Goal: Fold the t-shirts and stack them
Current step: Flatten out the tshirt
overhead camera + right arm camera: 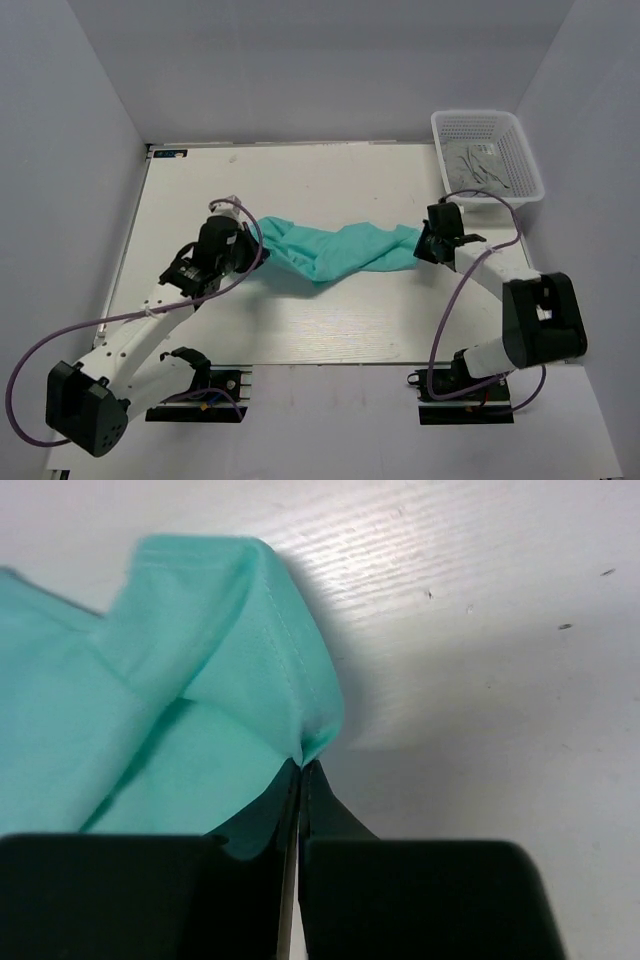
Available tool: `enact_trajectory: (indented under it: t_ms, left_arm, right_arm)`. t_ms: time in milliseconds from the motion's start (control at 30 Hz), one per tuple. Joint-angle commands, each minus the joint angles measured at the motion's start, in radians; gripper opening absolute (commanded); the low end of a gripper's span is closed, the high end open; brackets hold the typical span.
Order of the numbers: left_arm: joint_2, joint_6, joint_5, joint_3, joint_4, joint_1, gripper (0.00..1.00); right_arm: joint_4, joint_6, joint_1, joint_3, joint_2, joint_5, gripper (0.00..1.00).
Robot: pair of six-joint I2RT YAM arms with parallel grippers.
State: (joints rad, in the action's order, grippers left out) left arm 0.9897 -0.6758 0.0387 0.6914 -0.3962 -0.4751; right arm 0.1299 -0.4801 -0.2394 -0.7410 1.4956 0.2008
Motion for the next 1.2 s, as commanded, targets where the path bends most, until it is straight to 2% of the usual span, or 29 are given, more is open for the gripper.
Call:
enact_trajectory:
  t_ms: [0,100,133,267,433,533,667,800,933,1067,1167]
  left_arm:
    - [-0.071,0.033,-0.031,0.141,0.013,-0.003,0.00]
    - [-0.127,0.022,0.038,0.230,0.003,-0.003,0.00]
    - [-0.140,0.013,0.099,0.276,0.003,-0.003,0.00]
    - [-0.152,-0.005,0.260,0.437,-0.084,0.006,0.00]
    - [-0.172,0.009,0.355,0.626,-0.173,0.006,0.00]
    - [-0.232,0.022,0.356,0.666,-0.184,0.006,0.00]
    - [-0.312,0.022,0.331,0.701,-0.193,0.006,0.00]
    - [-0.359,0.013,0.248,0.720,-0.204,0.006,0.00]
    - [-0.361,0.004,0.233,0.698,-0.194,0.015,0.00]
    - [-0.252,-0.005,0.211,0.633,-0.208,0.015,0.00]
    - [-0.114,-0.005,0.276,0.559,-0.208,0.004,0.00]
  right_arm:
    - [0.061,0.026,-0.003,-0.069,-0.191,-0.018,0.00]
    - [0.114,0.044,-0.003,-0.127,-0.356,0.000,0.00]
    - [0.146,0.041,0.000,-0.161,-0.439,0.011,0.00]
    - [0.235,0.072,0.003,-0.313,-0.562,0.089,0.00]
    - [0.330,0.132,0.003,-0.493,-0.655,0.170,0.00]
    - [0.375,0.135,0.002,-0.581,-0.722,0.196,0.00]
    - [0.416,0.181,0.002,-0.725,-0.784,0.115,0.00]
    - [0.454,0.190,0.002,-0.803,-0.791,0.057,0.00]
    - [0.450,0.186,0.003,-0.752,-0.782,0.040,0.00]
    - [0.430,0.143,0.002,-0.638,-0.713,0.068,0.00]
    - [0.370,0.121,0.002,-0.511,-0.589,0.065,0.00]
